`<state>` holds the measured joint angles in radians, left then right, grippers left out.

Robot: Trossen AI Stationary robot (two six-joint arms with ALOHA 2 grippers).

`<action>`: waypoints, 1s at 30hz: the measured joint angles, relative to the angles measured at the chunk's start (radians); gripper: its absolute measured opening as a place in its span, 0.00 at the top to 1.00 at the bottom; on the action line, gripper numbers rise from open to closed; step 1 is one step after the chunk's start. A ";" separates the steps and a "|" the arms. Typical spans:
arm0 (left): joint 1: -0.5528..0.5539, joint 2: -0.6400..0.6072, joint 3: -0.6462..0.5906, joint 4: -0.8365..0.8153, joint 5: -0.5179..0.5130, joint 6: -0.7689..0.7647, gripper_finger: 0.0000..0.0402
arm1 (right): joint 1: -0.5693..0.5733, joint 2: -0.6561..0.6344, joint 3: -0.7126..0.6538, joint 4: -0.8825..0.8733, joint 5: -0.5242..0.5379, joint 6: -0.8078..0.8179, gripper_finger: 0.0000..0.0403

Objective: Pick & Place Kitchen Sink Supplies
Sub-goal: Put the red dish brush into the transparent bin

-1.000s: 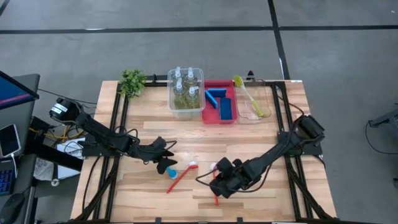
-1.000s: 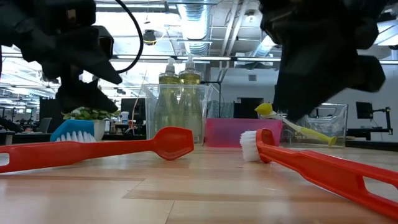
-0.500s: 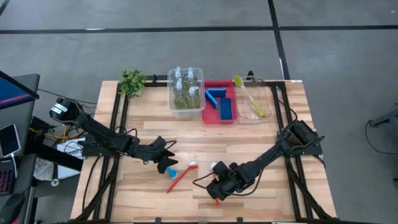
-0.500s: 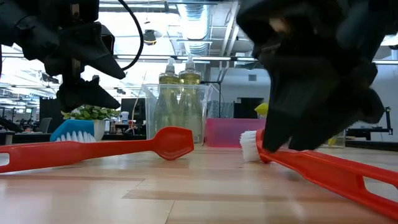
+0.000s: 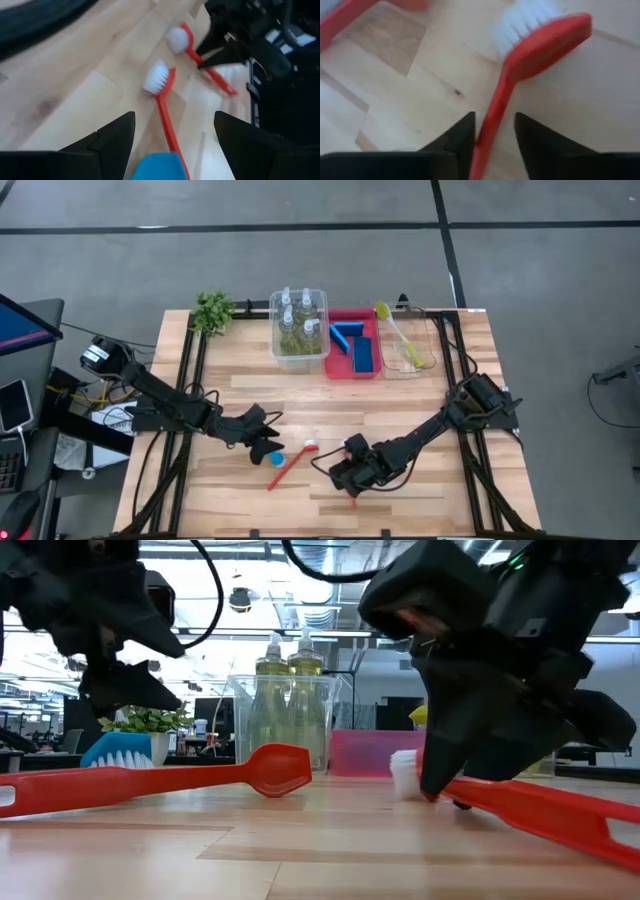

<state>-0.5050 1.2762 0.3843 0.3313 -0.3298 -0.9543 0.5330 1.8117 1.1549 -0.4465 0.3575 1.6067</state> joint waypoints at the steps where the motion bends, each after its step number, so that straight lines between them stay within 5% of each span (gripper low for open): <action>1: -0.010 0.000 0.000 0.000 0.001 0.000 0.32 | -0.004 0.003 0.000 -0.003 -0.006 0.004 0.72; 7: -0.065 0.000 0.000 0.000 -0.003 0.012 0.32 | -0.022 0.005 0.000 -0.005 0.001 0.018 0.96; 18: -0.098 0.000 0.000 0.000 -0.076 0.050 0.32 | -0.024 0.001 0.144 -0.127 0.079 -0.016 0.97; 30: -0.060 0.000 0.000 0.000 -0.055 0.160 0.32 | -0.052 0.000 0.532 -0.639 0.277 -0.100 0.96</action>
<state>-0.5653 1.2762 0.3840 0.3309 -0.3845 -0.7943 0.4809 1.8113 1.6866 -1.0859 0.6340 1.5066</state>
